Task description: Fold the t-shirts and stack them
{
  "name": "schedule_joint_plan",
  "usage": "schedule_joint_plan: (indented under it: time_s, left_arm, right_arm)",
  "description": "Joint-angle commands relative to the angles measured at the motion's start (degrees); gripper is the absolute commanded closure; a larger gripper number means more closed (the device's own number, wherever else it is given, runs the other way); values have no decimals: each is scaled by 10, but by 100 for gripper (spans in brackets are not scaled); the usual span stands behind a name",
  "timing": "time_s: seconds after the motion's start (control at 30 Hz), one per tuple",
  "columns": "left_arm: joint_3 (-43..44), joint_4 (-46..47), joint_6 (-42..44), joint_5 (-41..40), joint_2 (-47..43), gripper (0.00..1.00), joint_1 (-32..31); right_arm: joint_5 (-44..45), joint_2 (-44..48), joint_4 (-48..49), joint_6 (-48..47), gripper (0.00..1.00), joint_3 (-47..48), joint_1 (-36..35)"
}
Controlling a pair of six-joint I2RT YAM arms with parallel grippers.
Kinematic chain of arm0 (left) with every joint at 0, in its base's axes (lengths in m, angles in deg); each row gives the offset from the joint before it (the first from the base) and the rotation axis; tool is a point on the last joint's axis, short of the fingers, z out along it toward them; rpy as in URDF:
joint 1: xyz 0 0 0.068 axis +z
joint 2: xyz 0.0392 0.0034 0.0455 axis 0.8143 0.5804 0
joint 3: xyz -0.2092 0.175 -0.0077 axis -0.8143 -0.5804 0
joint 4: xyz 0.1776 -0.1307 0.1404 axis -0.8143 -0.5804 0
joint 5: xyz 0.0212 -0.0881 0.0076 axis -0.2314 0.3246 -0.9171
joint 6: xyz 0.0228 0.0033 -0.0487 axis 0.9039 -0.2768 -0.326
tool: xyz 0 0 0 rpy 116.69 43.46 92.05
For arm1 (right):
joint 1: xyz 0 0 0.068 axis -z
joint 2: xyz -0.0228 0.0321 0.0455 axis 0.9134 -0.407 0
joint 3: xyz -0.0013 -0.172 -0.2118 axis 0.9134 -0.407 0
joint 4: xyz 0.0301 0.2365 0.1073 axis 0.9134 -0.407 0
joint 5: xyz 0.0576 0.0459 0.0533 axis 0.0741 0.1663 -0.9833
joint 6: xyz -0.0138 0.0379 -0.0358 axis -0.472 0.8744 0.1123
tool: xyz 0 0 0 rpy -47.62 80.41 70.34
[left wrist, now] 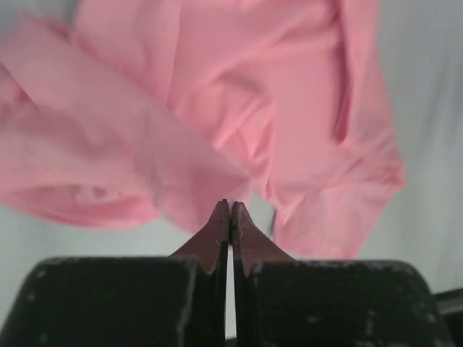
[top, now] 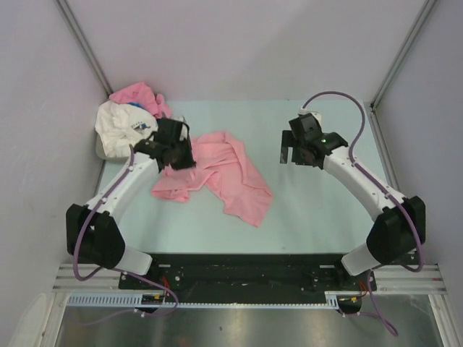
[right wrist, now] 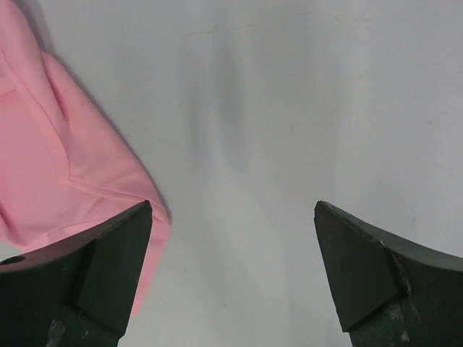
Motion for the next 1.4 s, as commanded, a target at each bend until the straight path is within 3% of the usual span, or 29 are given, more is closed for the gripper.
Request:
schedule_joint_plan:
  time_s: [0.0,0.17,0.33,0.7,0.8,0.87,0.9,0.93,1.0,1.03,1.23,1.37]
  left_arm:
    - [-109,66,-79,15,-86,100,-41]
    - [-214,123,-143,3,-138,100,-72]
    - [-242,125,-154,-4,-172,100,-79]
    - [-238,111,-140,-14,-211,100,-80]
    - [-240,114,-140,-13,-217,100,-80]
    - [-241,114,-140,-13,-215,100,-80]
    - [-241,116,-139,-13,-216,100,-80]
    - [-242,117,-140,-13,-217,100,-80]
    - [-241,120,-139,-13,-219,100,-80]
    - [-241,119,-139,1,-220,100,-80]
    - [-244,114,-140,15,-244,100,-81]
    - [-256,104,-152,24,-281,100,-84]
  right_arm:
    - [-122,-73,65,-39,0,46,-20]
    - [-98,-204,47,-66,0,160,-100]
    - [-144,-319,65,-65,0,242,-107]
    - [-150,-424,88,-73,2,254,-112]
    - [-144,-433,91,-73,10,232,-113]
    - [-124,-430,89,-73,27,211,-116]
    - [-111,-429,81,-73,40,202,-118]
    - [-97,-424,77,-72,68,193,-121]
    - [-52,-402,74,-66,93,146,-123]
    - [-38,-394,73,-55,100,130,-123]
    - [91,-283,38,0,100,-19,-125]
    - [89,-172,8,65,100,-105,-138]
